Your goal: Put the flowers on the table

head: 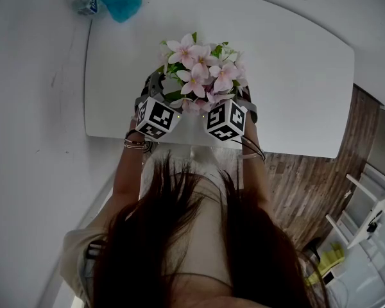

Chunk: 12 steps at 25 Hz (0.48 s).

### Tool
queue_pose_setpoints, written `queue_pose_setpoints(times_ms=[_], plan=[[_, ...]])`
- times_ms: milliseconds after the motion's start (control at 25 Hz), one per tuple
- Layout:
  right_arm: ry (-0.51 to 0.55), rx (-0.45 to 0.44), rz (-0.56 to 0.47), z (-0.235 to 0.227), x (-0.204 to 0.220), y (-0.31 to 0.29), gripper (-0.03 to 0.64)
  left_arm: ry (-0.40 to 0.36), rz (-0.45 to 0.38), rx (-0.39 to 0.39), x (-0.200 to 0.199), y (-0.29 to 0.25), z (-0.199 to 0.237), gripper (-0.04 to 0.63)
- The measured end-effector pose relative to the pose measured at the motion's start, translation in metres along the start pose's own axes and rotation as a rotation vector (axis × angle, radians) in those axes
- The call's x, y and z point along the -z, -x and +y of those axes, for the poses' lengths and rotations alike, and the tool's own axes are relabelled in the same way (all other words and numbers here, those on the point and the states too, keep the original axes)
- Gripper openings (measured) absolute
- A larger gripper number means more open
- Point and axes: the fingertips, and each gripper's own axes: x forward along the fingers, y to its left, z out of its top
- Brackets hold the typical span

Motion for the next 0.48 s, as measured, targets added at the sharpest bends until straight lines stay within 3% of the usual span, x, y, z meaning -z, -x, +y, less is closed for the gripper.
queue_pose_setpoints(times_ms=[480], plan=[[0.001, -0.013, 0.02, 0.003, 0.008, -0.009, 0.373, 0.025, 0.013, 0.014, 0.011, -0.008, -0.001, 0.428]])
